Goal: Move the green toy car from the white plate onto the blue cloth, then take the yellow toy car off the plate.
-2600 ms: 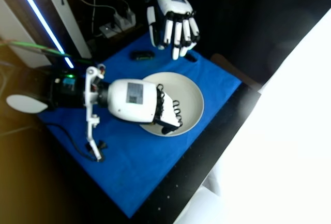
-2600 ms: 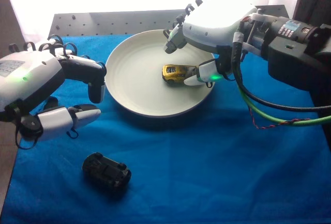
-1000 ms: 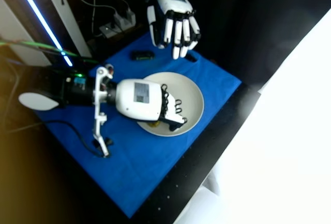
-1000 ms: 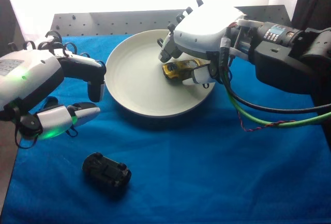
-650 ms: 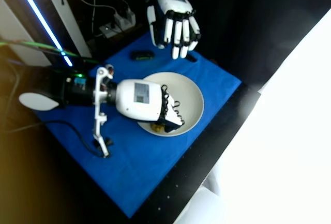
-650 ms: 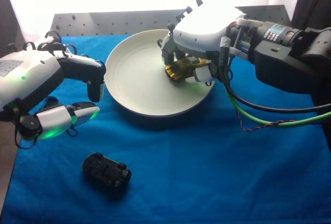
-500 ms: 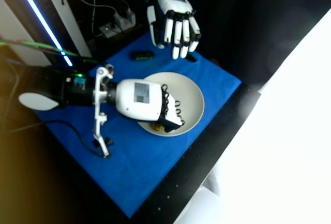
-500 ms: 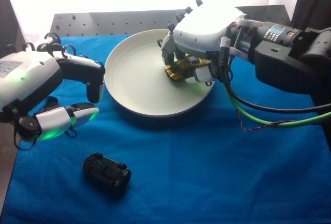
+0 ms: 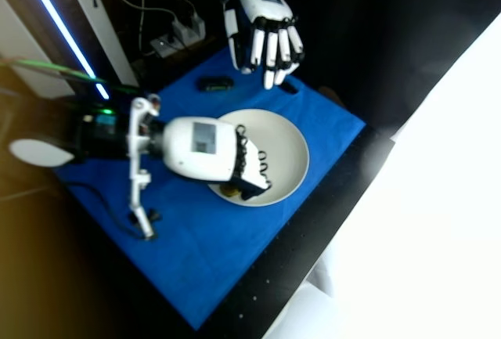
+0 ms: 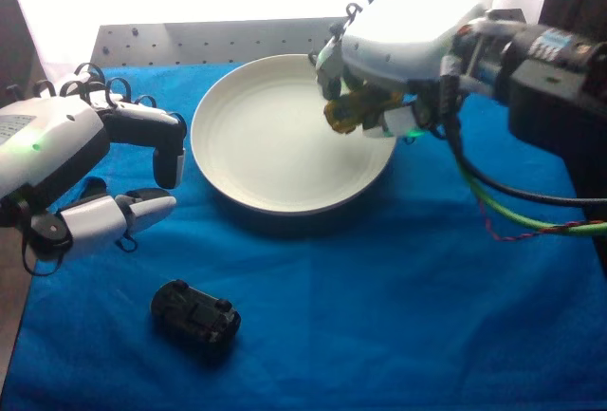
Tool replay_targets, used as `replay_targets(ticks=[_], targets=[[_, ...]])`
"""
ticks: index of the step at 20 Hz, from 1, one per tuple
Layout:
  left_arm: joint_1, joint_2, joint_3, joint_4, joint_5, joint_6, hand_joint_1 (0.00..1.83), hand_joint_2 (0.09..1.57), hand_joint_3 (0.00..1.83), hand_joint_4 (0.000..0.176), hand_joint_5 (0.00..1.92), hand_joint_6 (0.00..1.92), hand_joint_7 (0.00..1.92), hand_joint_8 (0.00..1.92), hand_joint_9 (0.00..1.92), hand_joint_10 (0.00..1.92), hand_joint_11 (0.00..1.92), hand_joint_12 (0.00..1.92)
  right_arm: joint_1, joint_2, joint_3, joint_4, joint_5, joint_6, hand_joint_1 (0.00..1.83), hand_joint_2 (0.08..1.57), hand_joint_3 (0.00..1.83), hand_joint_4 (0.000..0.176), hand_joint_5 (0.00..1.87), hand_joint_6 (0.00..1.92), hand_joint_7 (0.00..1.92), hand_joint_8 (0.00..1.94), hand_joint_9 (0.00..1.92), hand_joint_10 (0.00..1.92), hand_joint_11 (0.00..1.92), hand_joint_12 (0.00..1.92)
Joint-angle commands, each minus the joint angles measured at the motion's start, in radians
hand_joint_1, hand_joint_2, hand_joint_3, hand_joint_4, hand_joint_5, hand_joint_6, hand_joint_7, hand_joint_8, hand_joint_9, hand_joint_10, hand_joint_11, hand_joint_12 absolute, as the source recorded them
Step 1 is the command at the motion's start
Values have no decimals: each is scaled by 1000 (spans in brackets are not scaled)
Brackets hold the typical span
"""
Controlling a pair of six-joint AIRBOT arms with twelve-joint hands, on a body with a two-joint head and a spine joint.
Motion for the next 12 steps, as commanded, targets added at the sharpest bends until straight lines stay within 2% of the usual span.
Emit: replay_targets(ticks=[1, 2, 3, 5, 6, 7, 8, 10, 11, 12], targets=[[-6, 1, -3, 12, -116, -7, 879, 1252, 0, 176, 702, 1389, 695, 0, 438, 406, 0, 1394, 16, 12, -15, 1, 135, -12, 1277, 1132, 0, 0, 930, 951, 959, 1193, 848, 1369, 721, 1646], [-6, 1, -3, 10, -115, -7, 880, 1253, 0, 176, 701, 1392, 701, 4, 451, 394, 0, 1393, 17, 35, -38, 1, 149, -12, 1357, 1141, 0, 0, 894, 918, 913, 1179, 859, 1409, 757, 1654], [-4, 1, -3, 9, -115, -7, 876, 1256, 0, 176, 693, 1403, 701, 3, 447, 386, 0, 1412, 17, 59, -62, -5, 169, -12, 1278, 1125, 0, 0, 970, 874, 952, 1230, 851, 1478, 728, 1732], [-2, 2, -4, 7, -116, -7, 872, 1260, 1, 176, 688, 1411, 710, 6, 462, 387, 0, 1462, 17, 110, -115, -23, 205, -12, 1240, 1143, 4, 0, 951, 941, 895, 1323, 770, 1596, 686, 1840], [-1, 3, -4, 7, -117, -7, 869, 1261, 1, 176, 686, 1414, 709, 5, 467, 388, 0, 1469, 16, 149, -147, -29, 225, -12, 1241, 1141, 1, 0, 959, 926, 902, 1315, 789, 1595, 724, 1840], [1, 4, -6, 6, -118, -7, 869, 1260, 1, 176, 686, 1414, 704, 3, 469, 388, 0, 1470, 16, 188, -186, -40, 253, -12, 1264, 1132, 0, 0, 982, 833, 931, 1334, 863, 1635, 824, 1858], [3, 7, -8, 5, -121, -7, 874, 1256, 0, 176, 694, 1402, 701, 1, 472, 380, 0, 1470, 8, 215, -214, -50, 268, -12, 1270, 1128, 0, 0, 979, 834, 951, 1313, 888, 1613, 842, 1830], [18, 13, -13, -3, -135, -7, 869, 1258, 1, 176, 689, 1407, 698, 0, 462, 357, 0, 1400, -24, 268, -276, -75, 305, -12, 1369, 1156, 3, 0, 859, 1005, 892, 1241, 823, 1466, 819, 1752], [22, 14, -14, -6, -139, -7, 879, 1253, 0, 176, 700, 1392, 713, 5, 488, 355, 0, 1403, -41, 287, -300, -86, 316, -12, 1294, 1136, 0, 0, 929, 916, 965, 1270, 943, 1562, 894, 1788], [25, 15, -15, -8, -142, -7, 881, 1252, 0, 176, 703, 1389, 715, 6, 491, 353, 0, 1406, -57, 306, -322, -92, 325, -12, 1357, 1160, 3, 0, 842, 1003, 895, 1261, 845, 1521, 935, 1783]])
